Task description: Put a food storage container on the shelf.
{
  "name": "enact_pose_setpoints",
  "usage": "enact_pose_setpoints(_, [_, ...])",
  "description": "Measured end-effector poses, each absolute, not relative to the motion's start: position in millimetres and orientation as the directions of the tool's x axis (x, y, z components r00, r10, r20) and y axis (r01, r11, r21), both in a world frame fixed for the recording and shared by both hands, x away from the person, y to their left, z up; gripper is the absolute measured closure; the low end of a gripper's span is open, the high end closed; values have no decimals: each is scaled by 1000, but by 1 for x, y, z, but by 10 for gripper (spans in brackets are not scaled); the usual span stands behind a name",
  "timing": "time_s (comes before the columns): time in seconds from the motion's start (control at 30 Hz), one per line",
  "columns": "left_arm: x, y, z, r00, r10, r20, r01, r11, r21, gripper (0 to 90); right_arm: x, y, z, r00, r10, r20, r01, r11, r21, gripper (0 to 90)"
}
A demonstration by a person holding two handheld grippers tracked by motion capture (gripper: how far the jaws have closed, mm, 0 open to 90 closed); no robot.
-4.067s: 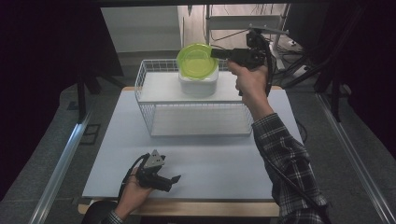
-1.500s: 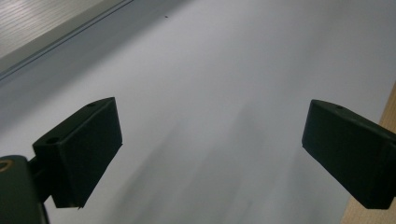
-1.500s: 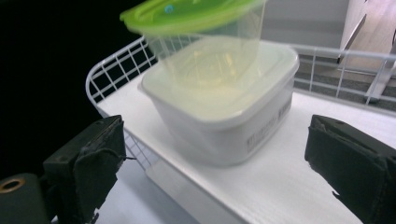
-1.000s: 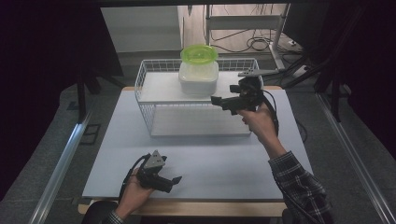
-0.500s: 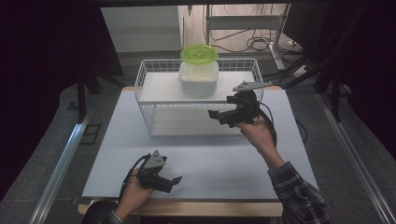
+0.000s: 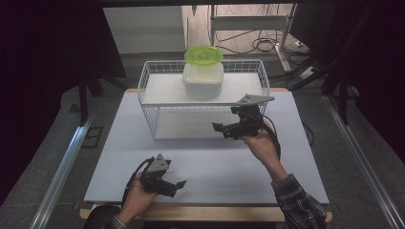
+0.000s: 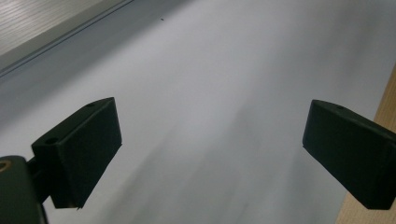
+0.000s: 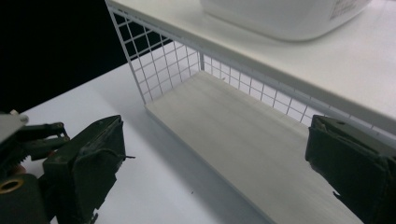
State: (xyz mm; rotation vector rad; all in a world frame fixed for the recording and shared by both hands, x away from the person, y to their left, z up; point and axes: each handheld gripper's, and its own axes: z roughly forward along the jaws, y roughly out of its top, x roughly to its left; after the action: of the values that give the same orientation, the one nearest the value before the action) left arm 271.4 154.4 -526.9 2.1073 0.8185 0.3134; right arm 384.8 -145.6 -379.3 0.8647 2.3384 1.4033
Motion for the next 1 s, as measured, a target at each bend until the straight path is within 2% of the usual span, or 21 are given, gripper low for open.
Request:
enact_pose_setpoints(0.6, [272,155,-527,758,648,-67,443,-437,782,44,368,-161,-416,-779,624,59,375,389,842,10])
enact_pose_setpoints(1.0, [274,160,-526,754,647,-111,456,-395,798,42,354,-173,-433,-772,635,28,361,402,841,7])
